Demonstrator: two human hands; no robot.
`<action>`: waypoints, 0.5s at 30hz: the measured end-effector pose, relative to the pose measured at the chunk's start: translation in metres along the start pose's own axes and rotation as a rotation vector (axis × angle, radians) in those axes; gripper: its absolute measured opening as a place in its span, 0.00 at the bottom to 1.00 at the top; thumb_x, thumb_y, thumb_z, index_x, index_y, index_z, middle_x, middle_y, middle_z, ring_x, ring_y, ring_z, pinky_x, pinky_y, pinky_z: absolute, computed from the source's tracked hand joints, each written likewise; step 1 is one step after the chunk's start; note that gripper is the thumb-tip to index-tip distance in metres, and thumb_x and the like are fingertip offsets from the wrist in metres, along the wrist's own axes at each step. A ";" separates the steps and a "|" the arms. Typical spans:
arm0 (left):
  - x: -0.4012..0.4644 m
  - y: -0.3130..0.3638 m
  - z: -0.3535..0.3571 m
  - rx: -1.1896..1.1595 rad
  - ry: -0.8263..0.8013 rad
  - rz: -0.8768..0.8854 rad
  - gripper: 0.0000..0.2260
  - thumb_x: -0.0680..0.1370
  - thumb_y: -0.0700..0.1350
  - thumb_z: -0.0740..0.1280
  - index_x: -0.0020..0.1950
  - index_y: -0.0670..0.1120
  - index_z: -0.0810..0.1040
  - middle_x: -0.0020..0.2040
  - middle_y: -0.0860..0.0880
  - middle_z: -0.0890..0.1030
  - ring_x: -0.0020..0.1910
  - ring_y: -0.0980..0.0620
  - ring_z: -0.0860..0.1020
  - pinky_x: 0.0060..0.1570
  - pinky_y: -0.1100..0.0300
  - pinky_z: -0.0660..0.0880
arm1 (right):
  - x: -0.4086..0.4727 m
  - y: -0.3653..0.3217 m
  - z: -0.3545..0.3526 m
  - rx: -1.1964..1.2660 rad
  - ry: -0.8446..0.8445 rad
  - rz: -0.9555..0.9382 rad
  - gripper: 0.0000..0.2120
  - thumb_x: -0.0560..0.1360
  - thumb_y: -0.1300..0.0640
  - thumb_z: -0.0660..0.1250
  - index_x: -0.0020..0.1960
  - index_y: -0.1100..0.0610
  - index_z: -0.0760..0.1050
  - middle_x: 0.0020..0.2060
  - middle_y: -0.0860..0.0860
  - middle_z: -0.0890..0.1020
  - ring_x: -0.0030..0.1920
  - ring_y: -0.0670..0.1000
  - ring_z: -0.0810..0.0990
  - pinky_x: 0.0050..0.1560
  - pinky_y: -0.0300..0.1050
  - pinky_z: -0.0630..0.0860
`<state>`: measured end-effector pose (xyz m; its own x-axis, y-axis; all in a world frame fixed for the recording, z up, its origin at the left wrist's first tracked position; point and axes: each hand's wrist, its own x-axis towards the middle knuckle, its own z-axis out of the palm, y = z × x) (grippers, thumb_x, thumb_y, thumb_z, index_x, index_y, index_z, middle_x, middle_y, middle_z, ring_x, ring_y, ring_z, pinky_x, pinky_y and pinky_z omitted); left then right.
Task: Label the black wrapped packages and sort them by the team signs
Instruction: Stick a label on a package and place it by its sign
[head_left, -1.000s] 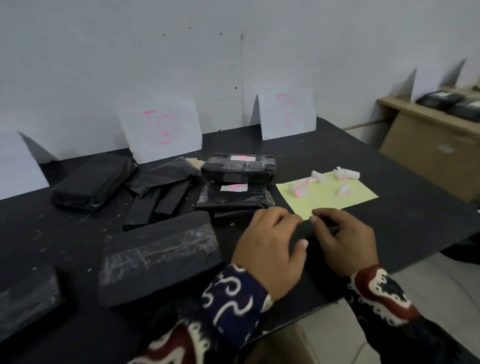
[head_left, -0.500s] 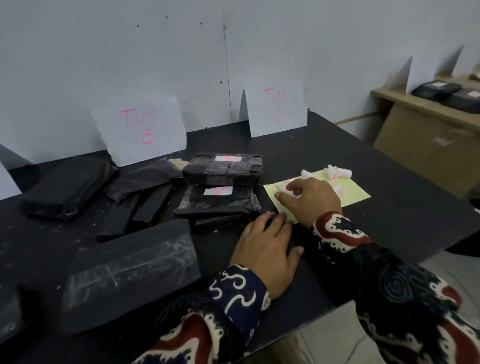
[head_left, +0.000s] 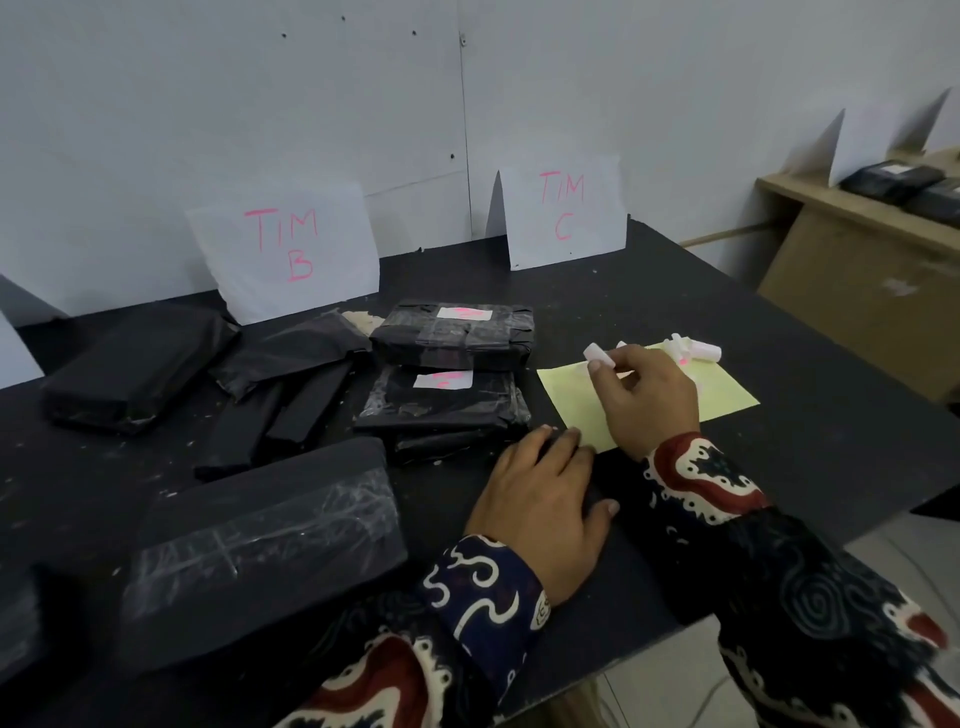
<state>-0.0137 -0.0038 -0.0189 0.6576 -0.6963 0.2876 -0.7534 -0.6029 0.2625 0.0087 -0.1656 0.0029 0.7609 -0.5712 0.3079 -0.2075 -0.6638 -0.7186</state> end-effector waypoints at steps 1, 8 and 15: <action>0.000 0.000 -0.001 -0.022 -0.005 0.000 0.25 0.79 0.58 0.57 0.72 0.46 0.68 0.74 0.48 0.67 0.74 0.47 0.61 0.74 0.52 0.58 | -0.002 -0.003 -0.002 0.011 0.030 -0.018 0.09 0.78 0.47 0.65 0.48 0.52 0.80 0.51 0.49 0.81 0.50 0.49 0.80 0.44 0.35 0.65; -0.007 0.002 -0.012 -0.386 0.191 -0.025 0.22 0.78 0.45 0.63 0.73 0.44 0.68 0.73 0.48 0.69 0.72 0.53 0.66 0.71 0.59 0.64 | -0.034 -0.033 -0.021 0.220 0.074 -0.035 0.06 0.78 0.46 0.65 0.48 0.47 0.77 0.45 0.36 0.79 0.45 0.33 0.77 0.41 0.24 0.68; -0.037 0.008 -0.061 -0.858 0.448 -0.277 0.18 0.78 0.43 0.64 0.68 0.50 0.73 0.62 0.57 0.78 0.61 0.62 0.76 0.59 0.63 0.75 | -0.078 -0.058 -0.021 0.288 -0.058 -0.133 0.07 0.77 0.48 0.66 0.50 0.47 0.82 0.43 0.39 0.84 0.46 0.41 0.80 0.47 0.37 0.75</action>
<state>-0.0434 0.0407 0.0284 0.8843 -0.2570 0.3899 -0.4285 -0.1145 0.8963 -0.0515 -0.0930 0.0332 0.8049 -0.4548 0.3812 0.0727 -0.5619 -0.8240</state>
